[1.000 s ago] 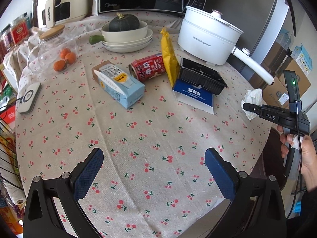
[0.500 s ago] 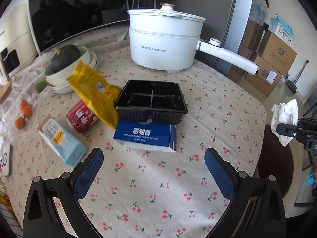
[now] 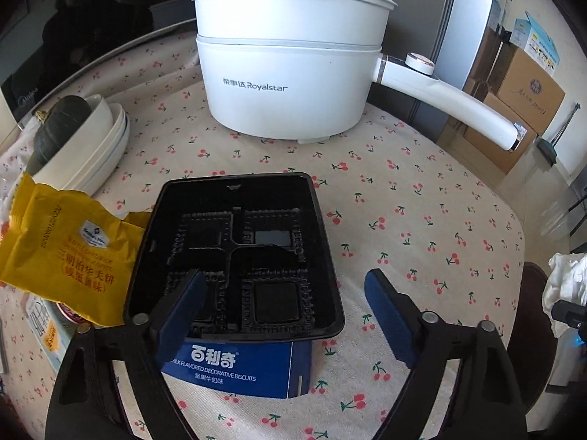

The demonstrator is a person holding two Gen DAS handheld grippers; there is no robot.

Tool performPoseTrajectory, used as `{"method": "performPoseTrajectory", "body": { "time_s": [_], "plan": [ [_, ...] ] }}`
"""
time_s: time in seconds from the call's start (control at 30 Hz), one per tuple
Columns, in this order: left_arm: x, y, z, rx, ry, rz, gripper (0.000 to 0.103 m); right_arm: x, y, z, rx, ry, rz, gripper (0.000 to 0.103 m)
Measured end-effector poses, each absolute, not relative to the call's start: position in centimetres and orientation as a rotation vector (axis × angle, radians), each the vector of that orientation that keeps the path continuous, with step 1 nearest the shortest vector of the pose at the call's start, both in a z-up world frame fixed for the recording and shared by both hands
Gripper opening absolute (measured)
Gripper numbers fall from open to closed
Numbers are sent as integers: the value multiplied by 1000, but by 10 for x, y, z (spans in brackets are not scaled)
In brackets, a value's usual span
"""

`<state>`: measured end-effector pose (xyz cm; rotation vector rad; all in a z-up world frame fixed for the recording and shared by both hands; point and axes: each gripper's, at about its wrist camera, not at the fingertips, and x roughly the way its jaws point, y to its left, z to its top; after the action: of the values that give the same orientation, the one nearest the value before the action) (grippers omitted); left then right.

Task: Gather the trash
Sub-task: 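Grasp the black plastic tray with the left gripper while the right holds the tissue, then carry the black tray and the tissue toward the brown bin with both grippers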

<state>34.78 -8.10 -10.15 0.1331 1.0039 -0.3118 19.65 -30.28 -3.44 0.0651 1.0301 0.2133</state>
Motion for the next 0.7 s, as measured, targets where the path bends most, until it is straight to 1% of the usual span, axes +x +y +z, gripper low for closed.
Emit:
{"method": "performPoseTrajectory", "body": {
  "time_s": [0.03,0.1,0.33,0.53,0.7],
  "plan": [
    [348,-82,-103,134,1005,-315,74,197,-304,-36,64,1033,212,19],
    [348,-82,-104,134,1007,-315,63,197,-306,-38,60,1038,208,19],
    [325,-74,-86,115,957,-331,62,194,-304,-36,59,1037,201,19],
    [282,-64,-52,104,902,-356,62,186,-297,-18,70,997,196,19],
    [240,-53,-34,78,881,-364,62,174,-285,-4,69,972,193,19]
  ]
}}
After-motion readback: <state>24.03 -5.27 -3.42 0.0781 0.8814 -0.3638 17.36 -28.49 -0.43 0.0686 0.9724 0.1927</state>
